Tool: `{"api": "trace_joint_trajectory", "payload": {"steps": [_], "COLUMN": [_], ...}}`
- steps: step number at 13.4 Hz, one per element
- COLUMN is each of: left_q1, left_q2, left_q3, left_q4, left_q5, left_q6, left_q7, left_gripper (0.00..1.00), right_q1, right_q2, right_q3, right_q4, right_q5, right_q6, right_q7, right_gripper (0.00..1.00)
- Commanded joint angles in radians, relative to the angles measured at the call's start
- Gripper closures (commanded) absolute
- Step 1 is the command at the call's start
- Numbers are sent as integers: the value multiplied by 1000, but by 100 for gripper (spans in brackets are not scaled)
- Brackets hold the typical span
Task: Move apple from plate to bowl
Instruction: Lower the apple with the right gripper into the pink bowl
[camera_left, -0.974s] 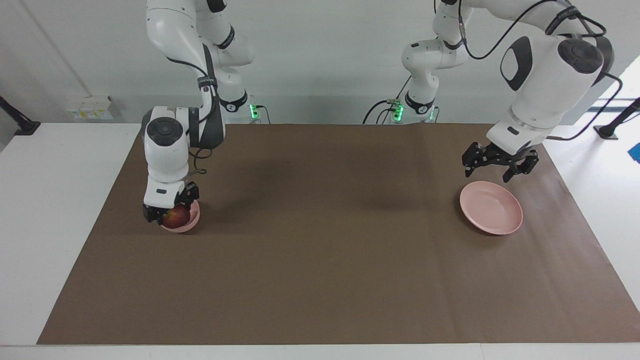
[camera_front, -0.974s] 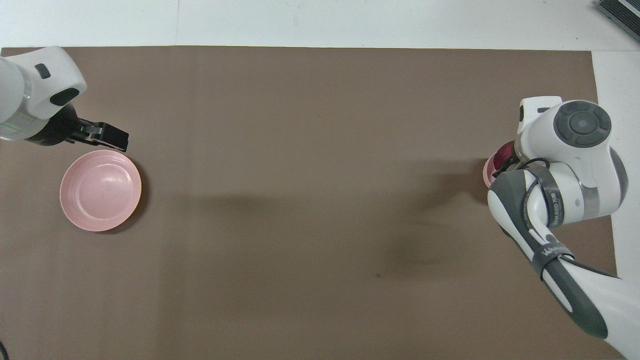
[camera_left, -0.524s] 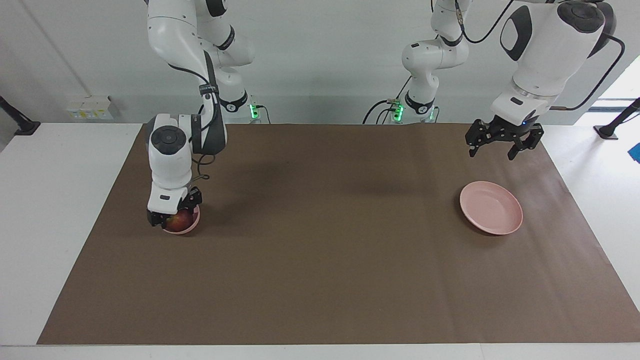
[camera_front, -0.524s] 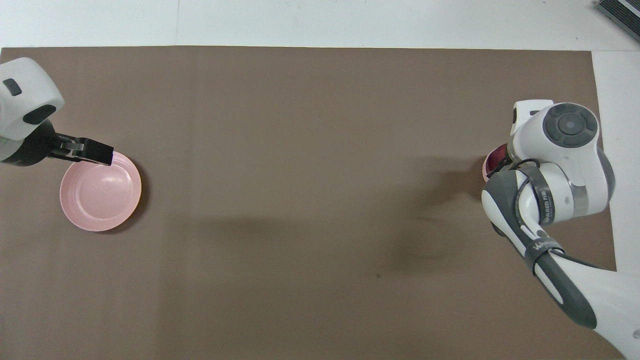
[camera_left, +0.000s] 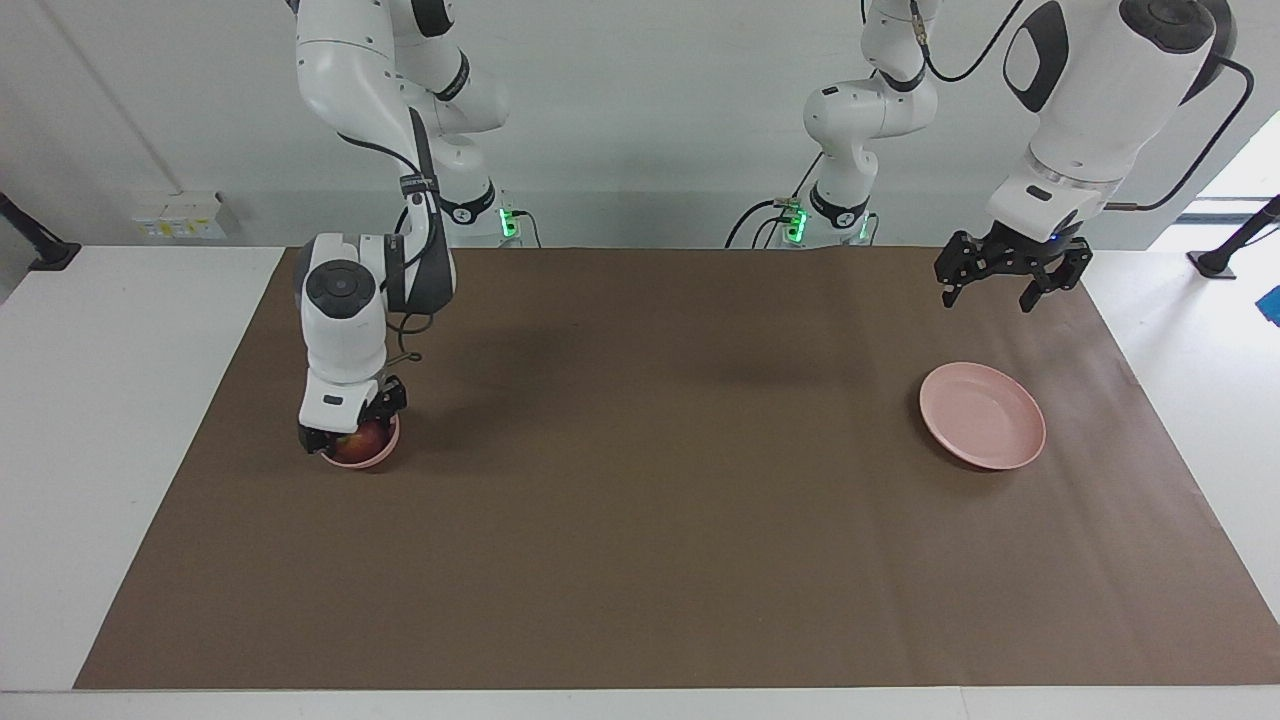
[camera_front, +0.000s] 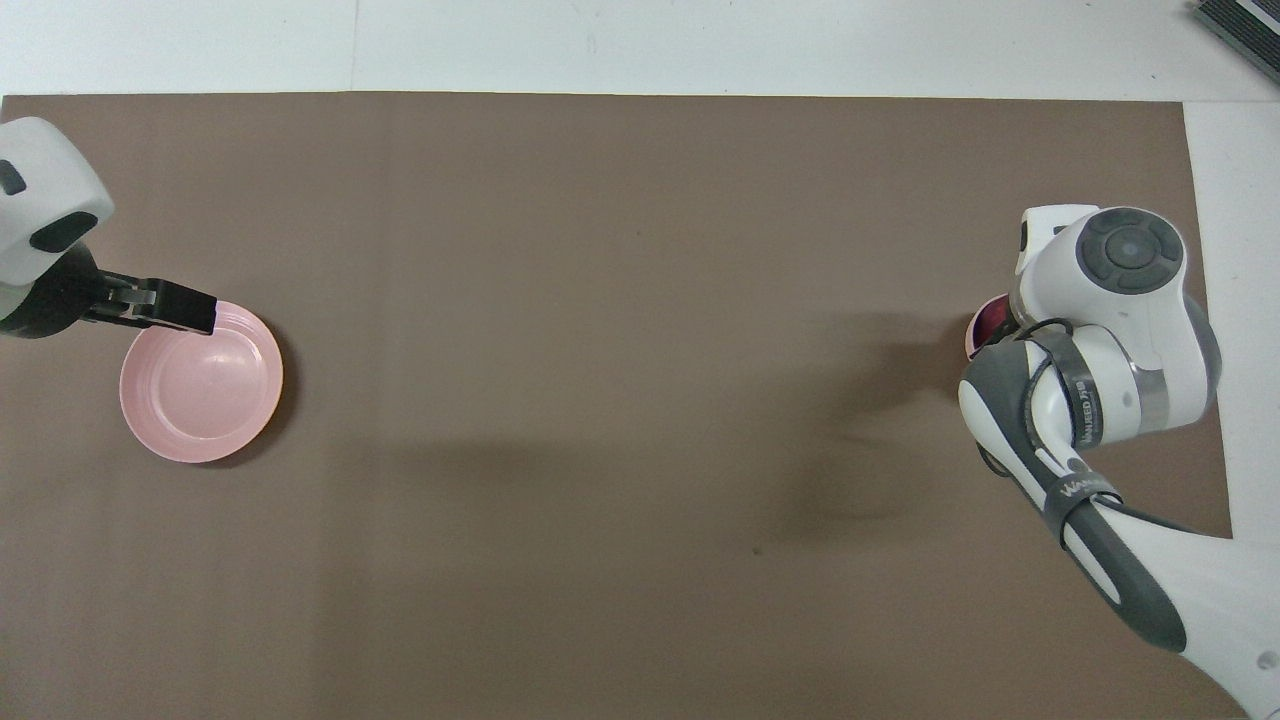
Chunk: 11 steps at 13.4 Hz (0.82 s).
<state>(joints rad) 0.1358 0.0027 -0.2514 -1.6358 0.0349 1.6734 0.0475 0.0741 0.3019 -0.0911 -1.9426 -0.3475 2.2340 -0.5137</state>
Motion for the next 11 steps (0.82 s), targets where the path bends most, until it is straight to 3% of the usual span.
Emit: {"api": "trace_joint_trajectory", "payload": {"steps": [1, 8, 9, 11], "left_q1": [30, 21, 16, -83], "left_q2": [-16, -23, -23, -23], "left_q3": [-8, -3, 0, 99], "left_q4": [-16, -3, 13, 30], "left_q5": [7, 8, 8, 8], "left_q6": [-9, -72, -90, -106], "left_q7": [-6, 0, 0, 0], "left_gripper": [0, 0, 0, 0], "right_q1": [-8, -16, -16, -17], "right_q2": [-20, -35, -35, -35], "right_q3": [5, 7, 7, 7], "right_q4": [-19, -59, -59, -59], "right_q5": [-16, -10, -10, -8], "right_q6": [-19, -13, -11, -11], "right_q7": [26, 32, 32, 31], "right_gripper": [100, 100, 83, 30]}}
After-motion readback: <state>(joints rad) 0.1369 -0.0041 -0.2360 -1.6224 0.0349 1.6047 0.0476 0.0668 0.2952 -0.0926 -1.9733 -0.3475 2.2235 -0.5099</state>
